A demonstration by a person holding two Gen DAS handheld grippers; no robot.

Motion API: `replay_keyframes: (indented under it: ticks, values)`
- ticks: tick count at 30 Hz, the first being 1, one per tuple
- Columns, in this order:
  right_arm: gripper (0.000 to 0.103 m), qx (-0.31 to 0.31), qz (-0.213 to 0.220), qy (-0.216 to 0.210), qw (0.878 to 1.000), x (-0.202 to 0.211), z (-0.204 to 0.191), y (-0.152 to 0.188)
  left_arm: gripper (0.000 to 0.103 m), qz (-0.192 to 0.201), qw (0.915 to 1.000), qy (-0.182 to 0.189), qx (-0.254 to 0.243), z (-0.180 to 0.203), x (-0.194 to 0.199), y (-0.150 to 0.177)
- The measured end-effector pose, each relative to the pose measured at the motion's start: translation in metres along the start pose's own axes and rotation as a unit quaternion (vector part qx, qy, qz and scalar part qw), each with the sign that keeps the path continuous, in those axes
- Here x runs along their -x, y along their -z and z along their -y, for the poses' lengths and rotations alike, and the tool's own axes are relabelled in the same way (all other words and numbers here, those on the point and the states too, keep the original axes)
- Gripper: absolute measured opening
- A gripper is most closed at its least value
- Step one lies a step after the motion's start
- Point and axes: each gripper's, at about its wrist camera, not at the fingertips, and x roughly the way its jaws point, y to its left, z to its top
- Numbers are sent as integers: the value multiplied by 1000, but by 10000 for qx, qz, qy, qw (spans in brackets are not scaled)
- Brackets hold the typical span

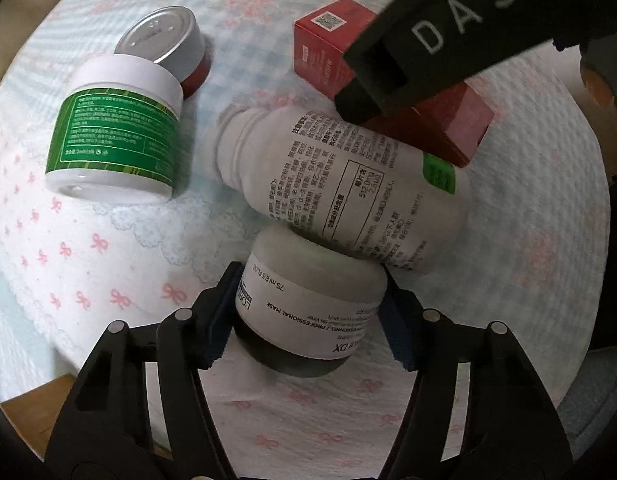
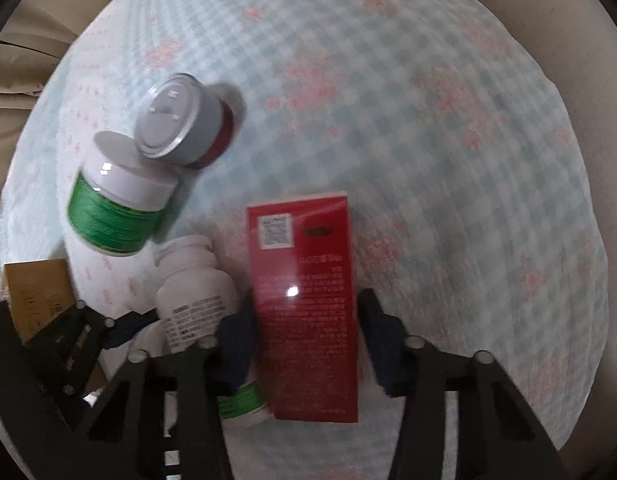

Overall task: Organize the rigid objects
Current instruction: 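Grasp the black-capped white jar with the left tool while the right tool grasps the red box, then carry the black-capped jar and red box over the cardboard box with both tools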

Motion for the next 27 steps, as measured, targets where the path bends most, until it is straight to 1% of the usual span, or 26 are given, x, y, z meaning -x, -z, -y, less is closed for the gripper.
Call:
replay_keyframes:
  ticks: [9, 10, 11, 15, 19, 22, 25, 27]
  values:
    - [41, 24, 51, 67, 10000, -2, -5, 0, 60, 30, 10000, -7, 89, -7, 6, 1]
    - [41, 23, 68, 58, 10000, -3, -6, -2, 60, 30, 9999, -16, 113, -6, 7, 1]
    - [40, 6, 89, 37, 10000, 0, -5, -2, 60, 37, 9999, -21, 140, 5, 6, 5]
    - [40, -43, 181, 3, 9998, 15, 0, 4, 59, 72, 9990, -6, 440, -2, 15, 7]
    - [39, -5, 365, -24, 9993, 33, -1, 8, 58, 154, 9968, -38, 778, -6, 36, 18]
    - [39, 14, 513, -66, 9987, 50, -2, 12, 58, 276, 9941, -69, 1050, -8, 59, 26]
    - [39, 24, 697, -142, 9975, 73, -4, 15, 58, 472, 9891, -97, 1394, -11, 90, 35]
    - [39, 49, 810, -219, 9965, 91, -11, 20, 58, 633, 9840, -104, 1660, -11, 115, 44]
